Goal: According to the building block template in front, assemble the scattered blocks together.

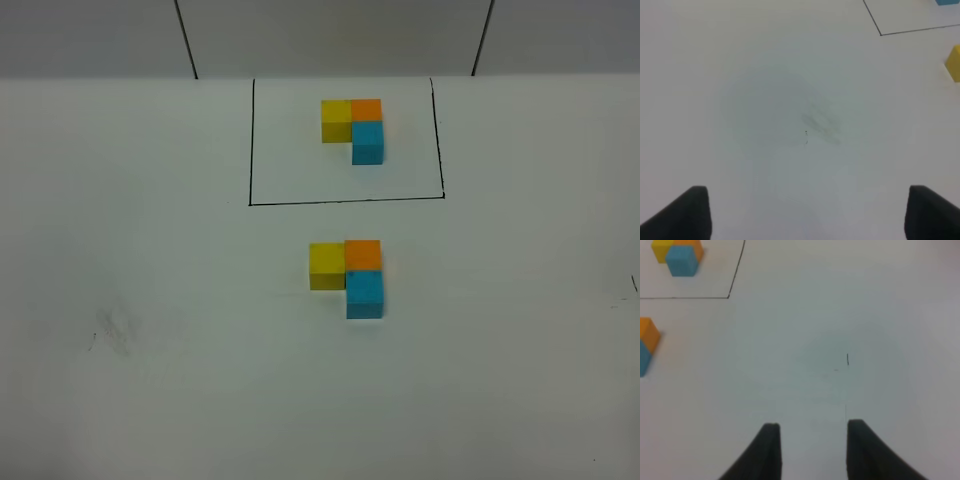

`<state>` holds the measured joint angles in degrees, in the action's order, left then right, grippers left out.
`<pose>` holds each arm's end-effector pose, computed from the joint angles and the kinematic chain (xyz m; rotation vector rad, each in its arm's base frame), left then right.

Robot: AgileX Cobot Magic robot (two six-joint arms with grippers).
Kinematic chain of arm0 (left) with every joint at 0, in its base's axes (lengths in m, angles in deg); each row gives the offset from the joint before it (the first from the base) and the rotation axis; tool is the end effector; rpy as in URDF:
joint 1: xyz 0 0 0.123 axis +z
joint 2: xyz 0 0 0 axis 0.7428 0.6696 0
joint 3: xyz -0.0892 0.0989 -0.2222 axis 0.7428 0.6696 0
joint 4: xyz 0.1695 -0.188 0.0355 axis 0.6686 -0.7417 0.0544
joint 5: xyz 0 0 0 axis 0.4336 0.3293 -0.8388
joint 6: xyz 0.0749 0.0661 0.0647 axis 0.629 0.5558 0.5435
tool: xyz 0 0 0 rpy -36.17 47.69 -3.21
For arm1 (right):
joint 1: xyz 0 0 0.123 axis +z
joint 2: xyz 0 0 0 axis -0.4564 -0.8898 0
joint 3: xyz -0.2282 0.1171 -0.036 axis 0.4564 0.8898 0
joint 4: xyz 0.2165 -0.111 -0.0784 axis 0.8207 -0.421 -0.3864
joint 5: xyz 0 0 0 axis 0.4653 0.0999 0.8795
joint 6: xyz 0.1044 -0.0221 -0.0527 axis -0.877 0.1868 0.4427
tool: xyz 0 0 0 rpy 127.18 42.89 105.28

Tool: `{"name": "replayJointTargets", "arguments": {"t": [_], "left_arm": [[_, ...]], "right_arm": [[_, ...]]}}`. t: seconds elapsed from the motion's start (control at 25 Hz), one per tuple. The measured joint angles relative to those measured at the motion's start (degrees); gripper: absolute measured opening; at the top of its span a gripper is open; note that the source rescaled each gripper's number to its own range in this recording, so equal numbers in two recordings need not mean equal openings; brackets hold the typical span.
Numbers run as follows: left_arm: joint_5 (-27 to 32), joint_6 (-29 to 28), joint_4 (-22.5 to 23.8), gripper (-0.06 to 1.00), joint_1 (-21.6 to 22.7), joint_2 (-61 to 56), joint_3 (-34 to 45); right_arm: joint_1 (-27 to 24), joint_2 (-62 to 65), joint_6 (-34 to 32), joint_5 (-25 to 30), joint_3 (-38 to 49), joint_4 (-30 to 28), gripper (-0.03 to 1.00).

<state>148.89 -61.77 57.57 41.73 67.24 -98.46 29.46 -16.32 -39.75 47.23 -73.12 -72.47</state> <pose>0.0477 -0.0045 0.2678 0.1513 2.0319 -0.0344 0.0481 0.0020 0.2663 -0.0127 2.0488 0.0424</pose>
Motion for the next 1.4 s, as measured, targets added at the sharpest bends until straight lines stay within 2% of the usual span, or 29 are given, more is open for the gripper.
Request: {"name": "replayJointTargets", "arguments": {"t": [1.2,1.4], "left_arm": [[0.0,0.0,0.0,0.66,0.1,0.0,0.0],[0.0,0.0,0.0,0.66,4.1,0.0,0.0]], "right_arm": [[0.0,0.0,0.0,0.0,0.0,0.0,0.11],[0.0,0.0,0.0,0.0,0.0,0.0,0.11]]}}
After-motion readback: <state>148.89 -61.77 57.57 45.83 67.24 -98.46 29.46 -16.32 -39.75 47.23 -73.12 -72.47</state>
